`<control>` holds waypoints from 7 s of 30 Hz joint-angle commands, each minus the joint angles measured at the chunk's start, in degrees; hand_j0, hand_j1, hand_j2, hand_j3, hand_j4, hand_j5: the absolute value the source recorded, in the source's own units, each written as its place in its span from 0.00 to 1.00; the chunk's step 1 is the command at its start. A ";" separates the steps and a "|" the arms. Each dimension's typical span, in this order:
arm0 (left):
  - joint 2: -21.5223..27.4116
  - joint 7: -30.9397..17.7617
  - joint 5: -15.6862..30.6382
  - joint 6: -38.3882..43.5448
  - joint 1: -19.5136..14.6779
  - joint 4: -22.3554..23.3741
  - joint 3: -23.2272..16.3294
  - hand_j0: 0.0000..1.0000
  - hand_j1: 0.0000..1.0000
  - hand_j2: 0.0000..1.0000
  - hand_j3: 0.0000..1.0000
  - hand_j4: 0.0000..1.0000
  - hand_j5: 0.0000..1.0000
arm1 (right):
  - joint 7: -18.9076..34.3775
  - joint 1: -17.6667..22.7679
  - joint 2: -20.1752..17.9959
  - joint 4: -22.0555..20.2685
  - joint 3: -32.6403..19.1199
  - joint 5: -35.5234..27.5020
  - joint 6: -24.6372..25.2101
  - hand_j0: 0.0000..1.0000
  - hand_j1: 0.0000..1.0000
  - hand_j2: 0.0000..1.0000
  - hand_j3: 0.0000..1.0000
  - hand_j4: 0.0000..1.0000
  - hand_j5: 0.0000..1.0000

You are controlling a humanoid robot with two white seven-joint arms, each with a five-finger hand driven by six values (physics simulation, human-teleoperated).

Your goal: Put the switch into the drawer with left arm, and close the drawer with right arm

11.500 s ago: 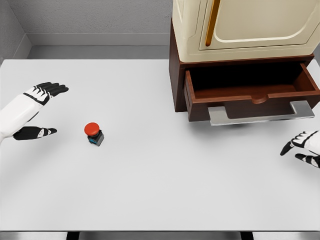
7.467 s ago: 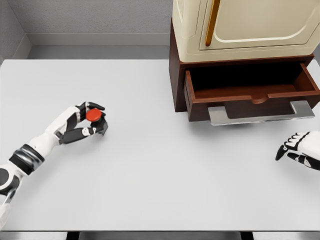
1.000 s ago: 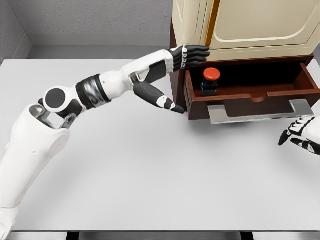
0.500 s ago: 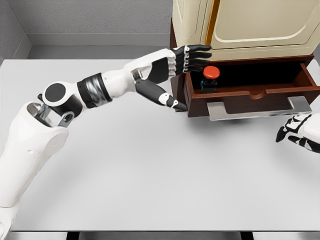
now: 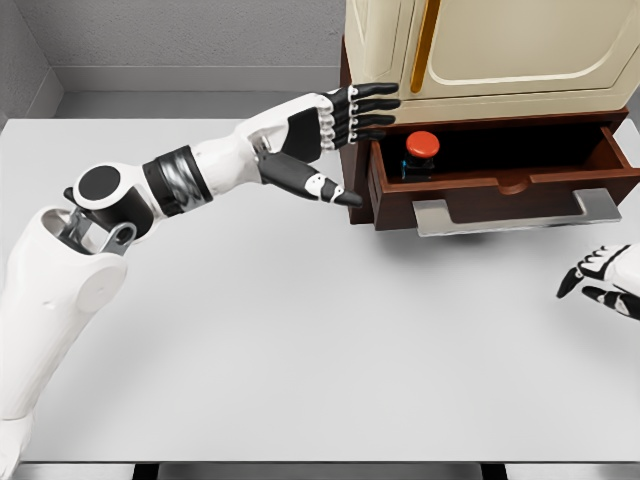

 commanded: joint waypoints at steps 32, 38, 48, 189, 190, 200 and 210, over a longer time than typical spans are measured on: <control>-10.84 8.10 -1.08 8.40 -1.32 4.06 -2.06 1.00 1.00 1.00 1.00 1.00 1.00 | -0.14 0.00 -0.12 1.12 -0.19 -0.39 0.07 0.50 0.50 0.50 0.50 0.50 0.50; -8.56 8.19 -0.38 8.75 -1.50 2.57 -0.91 1.00 1.00 1.00 1.00 1.00 1.00 | -0.05 0.00 -0.12 1.56 -0.19 -0.48 0.07 0.50 0.50 0.50 0.50 0.50 0.50; -5.04 8.19 -0.46 8.83 -0.62 3.01 0.14 1.00 1.00 1.00 1.00 1.00 1.00 | -0.05 0.00 -0.12 1.38 -0.19 -0.48 0.07 0.50 0.50 0.50 0.50 0.50 0.50; -19.45 8.28 -18.74 11.56 -3.60 2.92 -5.75 1.00 1.00 1.00 1.00 1.00 1.00 | -0.05 0.00 -0.12 1.56 -0.19 -0.39 0.07 0.50 0.50 0.50 0.50 0.50 0.50; -19.45 8.28 -19.44 11.56 -3.60 2.92 -5.83 1.00 1.00 1.00 1.00 1.00 1.00 | -0.05 0.00 -0.03 1.65 -0.19 -0.39 0.07 0.50 0.50 0.50 0.50 0.50 0.50; -9.09 8.01 -12.33 11.47 -1.94 -4.99 -3.29 1.00 1.00 1.00 1.00 1.00 1.00 | -0.05 0.00 -0.03 1.82 -0.19 -0.48 0.07 0.50 0.50 0.50 0.50 0.50 0.50; -3.37 7.84 -8.02 11.47 -0.88 -4.29 -0.56 1.00 1.00 1.00 1.00 1.00 1.00 | -0.05 0.00 -0.03 1.73 -0.19 -0.48 0.07 0.50 0.50 0.50 0.50 0.50 0.50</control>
